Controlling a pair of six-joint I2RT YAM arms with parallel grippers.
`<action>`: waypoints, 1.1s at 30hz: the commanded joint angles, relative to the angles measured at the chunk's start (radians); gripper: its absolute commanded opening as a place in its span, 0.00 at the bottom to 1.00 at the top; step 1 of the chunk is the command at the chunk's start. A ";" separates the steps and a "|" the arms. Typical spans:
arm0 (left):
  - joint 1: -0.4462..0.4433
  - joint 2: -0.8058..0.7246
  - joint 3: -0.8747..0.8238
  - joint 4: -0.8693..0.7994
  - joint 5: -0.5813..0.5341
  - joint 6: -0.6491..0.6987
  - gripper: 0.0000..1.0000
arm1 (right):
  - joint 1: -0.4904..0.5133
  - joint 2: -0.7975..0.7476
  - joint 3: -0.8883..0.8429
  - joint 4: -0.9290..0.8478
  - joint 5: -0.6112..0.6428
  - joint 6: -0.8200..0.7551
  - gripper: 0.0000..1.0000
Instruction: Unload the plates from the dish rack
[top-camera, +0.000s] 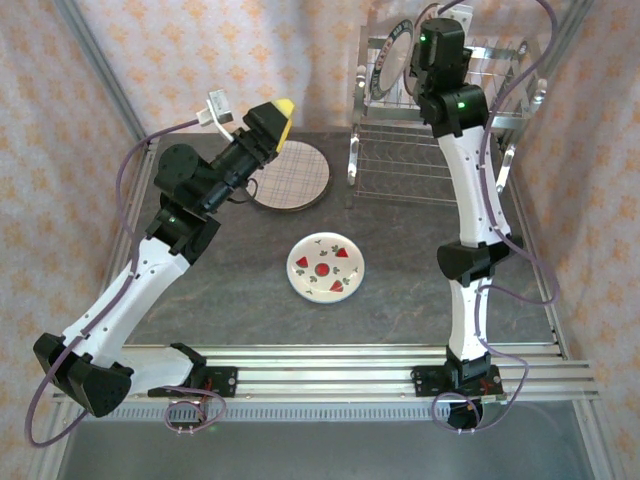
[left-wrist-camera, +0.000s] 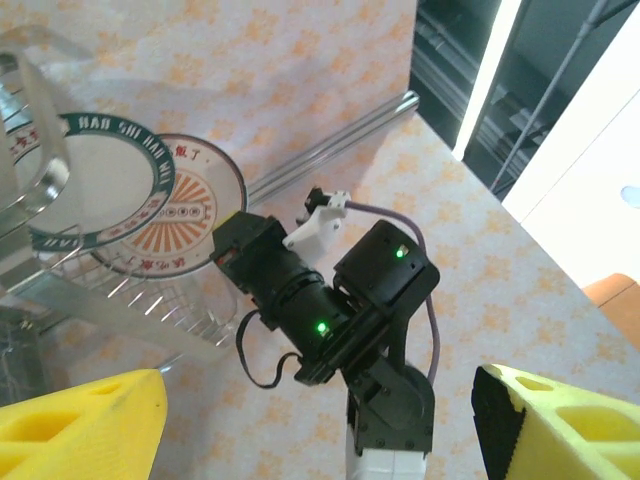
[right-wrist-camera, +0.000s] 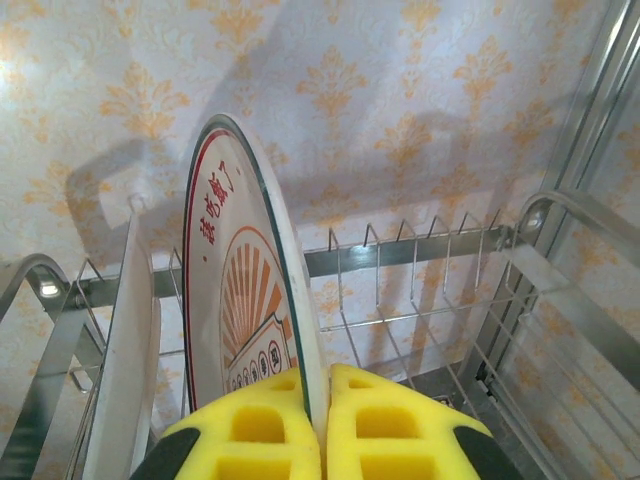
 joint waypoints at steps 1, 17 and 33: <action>-0.006 0.000 0.001 0.103 -0.042 -0.009 0.80 | 0.006 -0.076 0.035 0.054 0.044 -0.009 0.00; -0.070 0.081 0.049 0.104 -0.070 -0.017 0.78 | 0.005 -0.188 0.027 -0.006 0.073 0.021 0.00; -0.235 0.443 0.277 0.172 0.015 -0.159 0.74 | 0.006 -0.435 -0.166 -0.236 -0.022 0.234 0.00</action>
